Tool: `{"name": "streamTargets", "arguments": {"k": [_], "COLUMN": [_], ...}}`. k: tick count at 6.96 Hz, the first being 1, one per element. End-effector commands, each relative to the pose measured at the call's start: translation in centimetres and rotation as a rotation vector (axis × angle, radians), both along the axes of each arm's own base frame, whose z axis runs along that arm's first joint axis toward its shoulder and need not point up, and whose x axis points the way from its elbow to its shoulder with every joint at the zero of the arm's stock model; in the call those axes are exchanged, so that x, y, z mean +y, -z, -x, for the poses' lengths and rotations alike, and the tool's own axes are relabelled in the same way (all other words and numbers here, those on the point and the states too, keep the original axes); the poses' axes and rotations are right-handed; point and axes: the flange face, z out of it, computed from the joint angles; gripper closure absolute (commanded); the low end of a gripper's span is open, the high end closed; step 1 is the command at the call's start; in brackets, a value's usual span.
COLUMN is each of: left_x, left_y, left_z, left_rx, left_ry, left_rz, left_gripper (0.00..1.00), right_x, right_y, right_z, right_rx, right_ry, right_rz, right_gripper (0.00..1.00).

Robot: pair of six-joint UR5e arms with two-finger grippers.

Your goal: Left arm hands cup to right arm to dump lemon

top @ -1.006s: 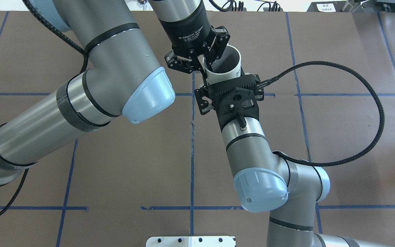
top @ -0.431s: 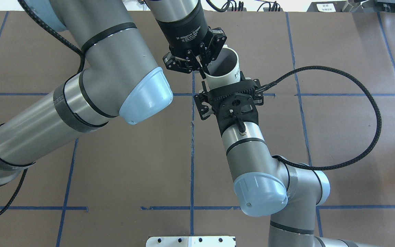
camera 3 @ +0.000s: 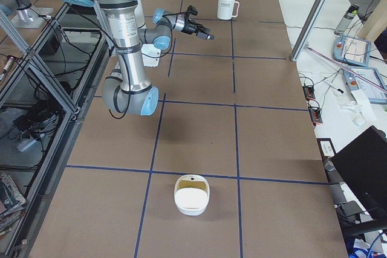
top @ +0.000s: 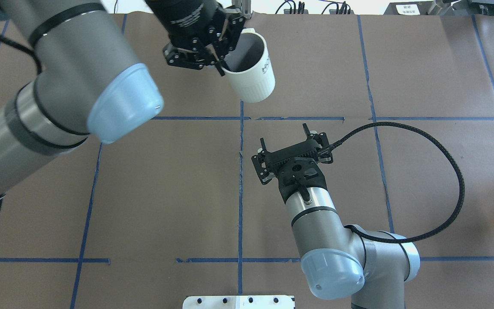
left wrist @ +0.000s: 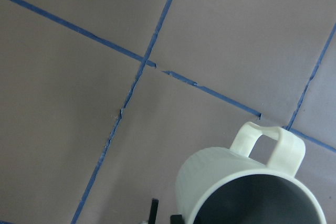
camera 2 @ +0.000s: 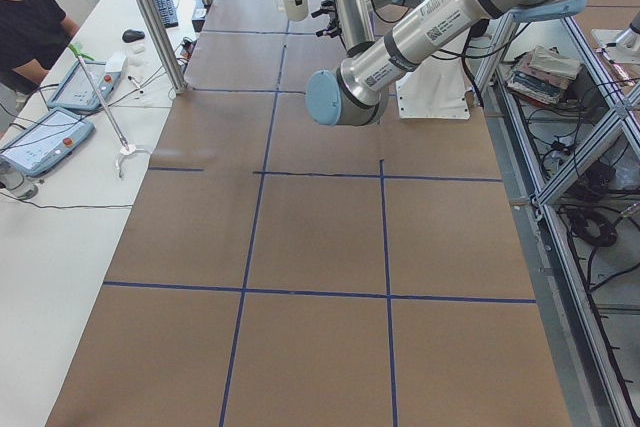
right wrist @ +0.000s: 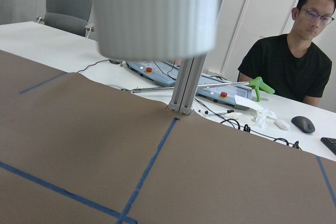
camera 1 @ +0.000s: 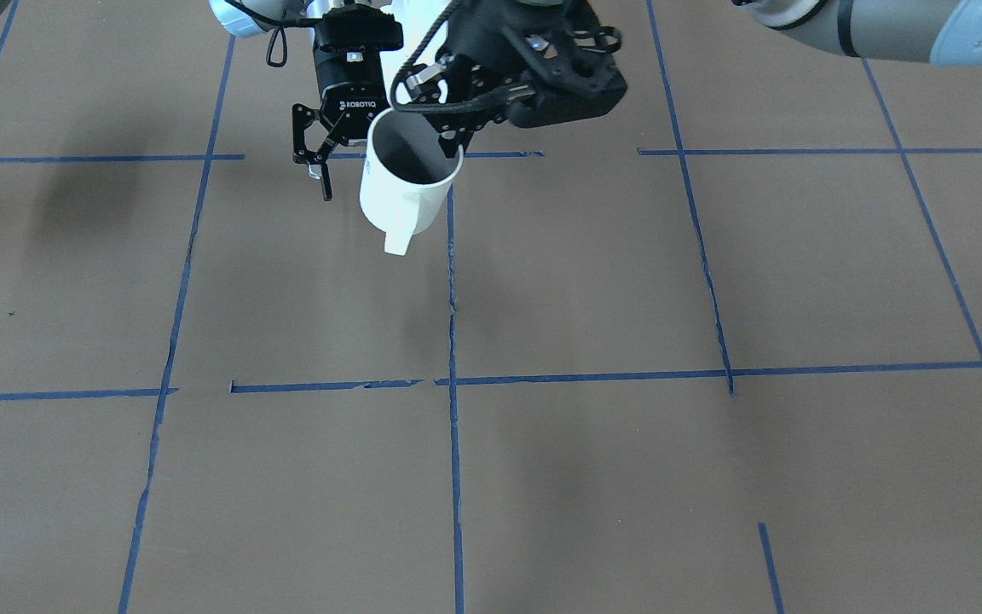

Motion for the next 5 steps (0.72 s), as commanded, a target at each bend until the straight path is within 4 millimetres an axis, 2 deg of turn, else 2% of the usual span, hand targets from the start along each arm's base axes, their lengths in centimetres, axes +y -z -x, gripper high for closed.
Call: {"name": "streamTargets", "arguments": {"k": [1, 2, 3, 4, 5], "left_x": [4.5, 6.8, 9.3, 11.0, 12.0], "left_y": [-9.8, -15.0, -21.5, -26.5, -31.1], "left_z": [5.1, 6.3, 8.3, 9.9, 11.1], "left_rx": [-0.054, -0.141, -0.201, -0.230, -0.261], "left_ry": [0.013, 0.019, -0.057, -0.107, -0.149], "left_rz": [-0.110, -0.230, -0.308, -0.357, -0.384], "left_gripper": [1.00, 1.00, 1.00, 0.99, 0.98], "right_x": [-2.2, -3.3, -4.8, -6.9, -8.8], "right_y": [-3.4, -5.1, -6.8, -8.3, -9.9], "right_z": [-4.0, -8.3, -11.7, -14.9, -18.8], "right_rx": [0.010, -0.001, 0.001, -0.006, -0.014], "right_ry": [0.121, 0.196, 0.236, 0.275, 0.315], "right_rz": [0.095, 0.161, 0.225, 0.298, 0.367], "right_gripper": [0.00, 0.00, 0.00, 0.00, 0.00]}}
